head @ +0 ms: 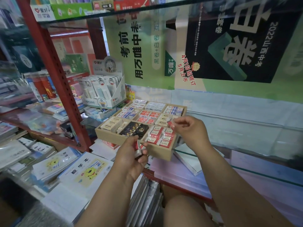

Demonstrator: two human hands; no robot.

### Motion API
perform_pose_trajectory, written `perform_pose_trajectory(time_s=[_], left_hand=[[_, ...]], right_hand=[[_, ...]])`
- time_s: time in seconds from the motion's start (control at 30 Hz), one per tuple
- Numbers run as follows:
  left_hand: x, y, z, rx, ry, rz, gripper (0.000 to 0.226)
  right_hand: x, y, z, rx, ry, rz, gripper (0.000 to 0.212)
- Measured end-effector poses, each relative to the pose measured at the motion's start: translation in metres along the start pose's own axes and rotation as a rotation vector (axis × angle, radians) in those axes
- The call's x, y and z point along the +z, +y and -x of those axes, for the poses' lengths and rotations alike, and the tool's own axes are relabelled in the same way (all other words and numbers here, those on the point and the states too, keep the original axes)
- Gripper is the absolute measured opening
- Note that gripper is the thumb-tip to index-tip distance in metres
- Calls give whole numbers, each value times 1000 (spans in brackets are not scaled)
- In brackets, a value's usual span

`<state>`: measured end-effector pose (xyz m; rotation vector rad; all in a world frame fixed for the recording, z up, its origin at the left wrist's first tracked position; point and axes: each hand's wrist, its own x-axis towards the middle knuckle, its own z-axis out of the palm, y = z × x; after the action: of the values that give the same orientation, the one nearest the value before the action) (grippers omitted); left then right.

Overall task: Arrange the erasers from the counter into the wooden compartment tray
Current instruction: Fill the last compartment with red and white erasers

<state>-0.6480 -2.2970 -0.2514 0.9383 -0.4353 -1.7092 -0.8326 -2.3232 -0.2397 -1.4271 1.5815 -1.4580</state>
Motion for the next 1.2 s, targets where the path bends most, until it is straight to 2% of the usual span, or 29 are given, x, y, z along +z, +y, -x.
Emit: perform_pose_trajectory(time_s=[0.23,0.4,0.77,0.97,1.07,1.2], left_hand=[[5,0,2,84,55,-91,11],[5,1,3,113,61,-72,16],[2,-1,5,109,106,-123,26],[3,-2,7,104,125,-121,22],[4,-4,7,90,126,-113,20],[3,-5,6,71,112,-105,19]], right_hand=[[9,2,0,-159,-213,582,18],[16,-2,-9,-175,-278,801,19],[25,3,-15,-96,-216,772,11],[28,-2,-14,-61,-213,857,19],[29,1,-9,-77,-166,847,17],[26,2,-8,-96,-186,847,14]])
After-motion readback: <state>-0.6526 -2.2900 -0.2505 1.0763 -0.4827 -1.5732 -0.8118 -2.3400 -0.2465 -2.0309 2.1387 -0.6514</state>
